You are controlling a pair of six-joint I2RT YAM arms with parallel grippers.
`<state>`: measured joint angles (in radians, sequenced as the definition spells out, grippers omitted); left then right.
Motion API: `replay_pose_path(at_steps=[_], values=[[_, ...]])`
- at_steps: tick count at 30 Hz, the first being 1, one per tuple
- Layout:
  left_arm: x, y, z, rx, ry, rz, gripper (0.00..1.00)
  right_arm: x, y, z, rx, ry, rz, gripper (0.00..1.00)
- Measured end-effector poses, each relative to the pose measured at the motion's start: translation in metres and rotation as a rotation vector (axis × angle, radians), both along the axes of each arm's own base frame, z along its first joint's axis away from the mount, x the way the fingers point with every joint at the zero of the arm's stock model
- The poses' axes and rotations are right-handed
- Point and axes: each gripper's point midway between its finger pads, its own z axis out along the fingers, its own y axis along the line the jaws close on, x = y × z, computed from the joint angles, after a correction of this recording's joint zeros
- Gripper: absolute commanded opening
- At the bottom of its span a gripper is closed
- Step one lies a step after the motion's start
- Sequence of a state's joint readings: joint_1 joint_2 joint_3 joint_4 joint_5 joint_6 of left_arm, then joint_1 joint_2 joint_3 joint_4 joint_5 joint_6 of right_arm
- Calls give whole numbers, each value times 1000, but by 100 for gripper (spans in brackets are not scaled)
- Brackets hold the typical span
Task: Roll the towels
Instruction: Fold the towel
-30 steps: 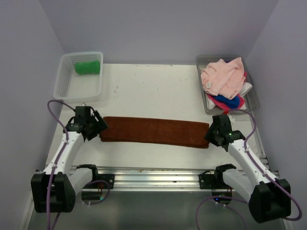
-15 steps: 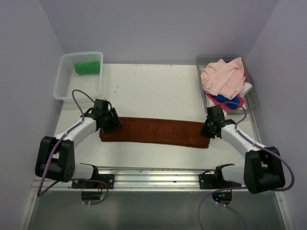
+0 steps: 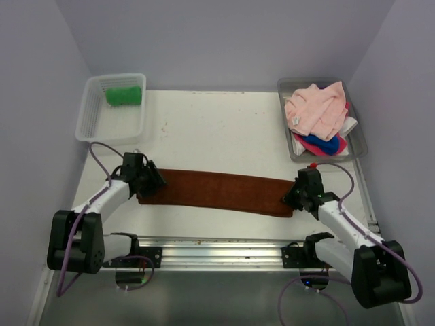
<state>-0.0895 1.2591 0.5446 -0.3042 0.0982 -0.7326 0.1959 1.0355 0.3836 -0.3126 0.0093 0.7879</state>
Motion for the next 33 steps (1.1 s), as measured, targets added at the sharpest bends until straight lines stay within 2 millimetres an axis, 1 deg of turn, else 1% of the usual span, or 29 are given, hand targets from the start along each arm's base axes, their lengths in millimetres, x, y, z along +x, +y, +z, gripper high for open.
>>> replay_pose_path(at_steps=[2,4,5,6,8,10,14,17,18,21,23,26,29,32,33], values=[[-5,2,1,2,-1,4,65,-11,3,2,25,2,6,15],[-11,4,2,12,15,3,65,-24,2,5,32,10,8,18],[-14,5,2,19,23,4,66,-29,1,8,32,8,6,20],[-17,7,2,29,35,5,66,-31,0,12,34,-3,4,26],[-20,10,5,46,55,8,66,-35,-2,16,30,-9,-5,30],[-16,13,12,61,51,15,67,-38,-8,18,6,11,-23,35],[-1,15,26,76,13,12,67,-36,-17,20,-57,65,-50,38],[0,15,23,78,25,12,67,-34,-24,14,-106,110,-56,40],[-1,15,20,78,36,11,67,-34,-25,12,-118,125,-54,46],[-2,14,16,75,53,8,66,-36,-27,4,-139,164,-39,52],[-2,14,13,72,61,5,66,-37,-27,-1,-146,185,-22,52],[-2,13,10,70,70,4,66,-30,-22,-1,-136,182,8,48],[0,13,5,70,70,5,65,-23,-16,0,-111,150,22,39],[1,12,-3,67,81,4,64,-20,-12,0,-91,124,35,37],[3,12,-2,64,74,4,64,-20,-10,0,-87,118,39,36]])
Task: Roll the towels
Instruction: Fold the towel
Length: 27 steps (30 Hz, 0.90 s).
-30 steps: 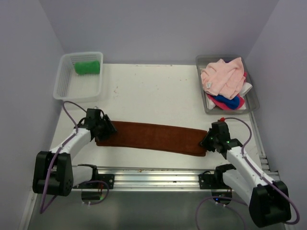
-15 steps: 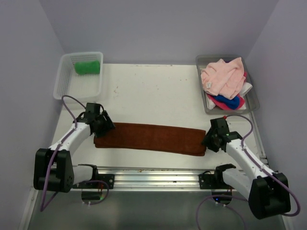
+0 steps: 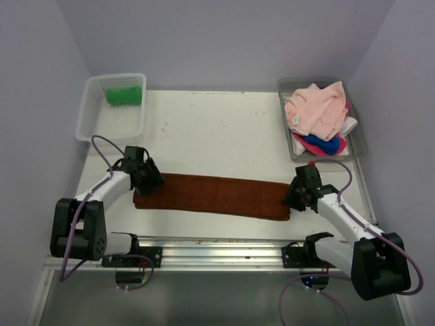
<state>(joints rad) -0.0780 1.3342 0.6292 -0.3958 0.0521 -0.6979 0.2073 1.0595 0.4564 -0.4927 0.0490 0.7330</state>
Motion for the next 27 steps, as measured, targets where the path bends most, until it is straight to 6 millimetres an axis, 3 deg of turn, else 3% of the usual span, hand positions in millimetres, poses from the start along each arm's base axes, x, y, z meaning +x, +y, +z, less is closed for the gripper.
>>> replay_pose_path(at_steps=[2,4,5,6,12,17,20,27], values=[[3,-1,0,-5,-8,-2,64,1,3,0,4,-6,10,31],[5,-2,0,-8,-17,-2,64,1,5,-1,8,-6,18,16],[6,-2,0,-10,-21,-3,64,1,5,-2,9,-6,20,3],[7,-2,1,-12,-24,-3,64,1,6,-2,11,-6,24,0],[10,-4,0,-20,-35,-7,64,0,2,4,1,-31,3,0],[15,-13,0,-45,-74,-11,63,1,-10,31,-45,-99,-30,0],[19,-33,0,-72,-116,-46,62,9,-18,61,-83,-157,-54,0],[15,-104,4,-162,-150,-182,62,30,-27,119,-142,-260,-52,0]])
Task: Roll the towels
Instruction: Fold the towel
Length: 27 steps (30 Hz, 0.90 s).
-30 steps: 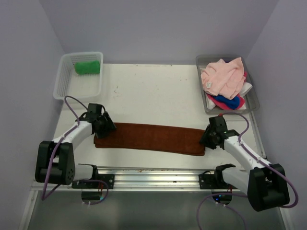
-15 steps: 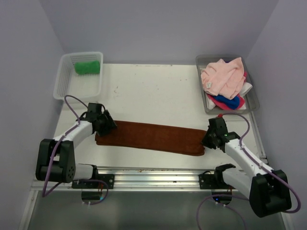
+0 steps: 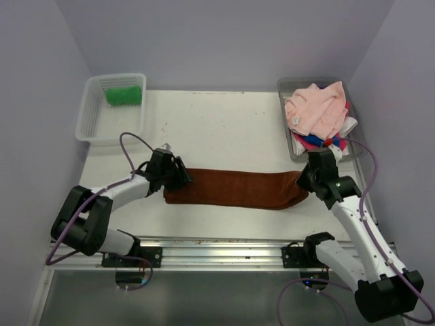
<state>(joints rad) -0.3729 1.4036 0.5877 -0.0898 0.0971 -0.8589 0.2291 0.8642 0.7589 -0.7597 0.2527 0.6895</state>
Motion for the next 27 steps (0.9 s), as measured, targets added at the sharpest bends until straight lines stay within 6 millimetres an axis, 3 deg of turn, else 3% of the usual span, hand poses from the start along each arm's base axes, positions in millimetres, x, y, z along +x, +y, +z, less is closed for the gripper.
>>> replay_pose_path(at_steps=[5,8,10,14,18,22,25,27], values=[[-13,-31,2,-32,29,-73,62,11,6,23,-24,-22,50,0],[-20,-36,2,-29,55,-94,63,13,27,34,-36,-29,130,0],[-25,-34,4,-16,75,-97,64,16,52,44,-43,-41,218,0],[-30,-20,12,14,103,-91,64,24,97,58,-64,-55,347,0],[-13,19,26,25,73,2,64,26,135,58,-90,-44,445,0],[-6,51,29,57,67,70,63,25,158,52,-107,-27,501,0],[-9,59,24,74,81,78,53,25,173,49,-114,-18,539,0],[-13,62,16,83,100,81,39,25,188,48,-120,-13,576,0]])
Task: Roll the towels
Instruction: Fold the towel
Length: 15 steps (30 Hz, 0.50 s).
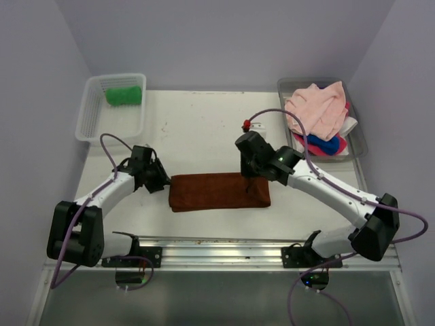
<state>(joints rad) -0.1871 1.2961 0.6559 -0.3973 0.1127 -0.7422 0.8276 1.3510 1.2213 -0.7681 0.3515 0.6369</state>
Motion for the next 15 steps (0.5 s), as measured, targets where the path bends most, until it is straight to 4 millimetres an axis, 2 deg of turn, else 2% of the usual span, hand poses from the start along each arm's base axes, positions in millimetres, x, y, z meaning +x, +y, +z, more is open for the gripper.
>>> replay_pose_path(at_steps=[2,5,15], values=[[-7,5,-11,12,34,11,25,-1,17,0,-5,0,42,0],[-22,12,-28,27,87,25,14,-5,50,-6,-18,7,116,0],[-15,-1,-31,-45,44,-6,6,-15,151,-38,-45,49,289,0]])
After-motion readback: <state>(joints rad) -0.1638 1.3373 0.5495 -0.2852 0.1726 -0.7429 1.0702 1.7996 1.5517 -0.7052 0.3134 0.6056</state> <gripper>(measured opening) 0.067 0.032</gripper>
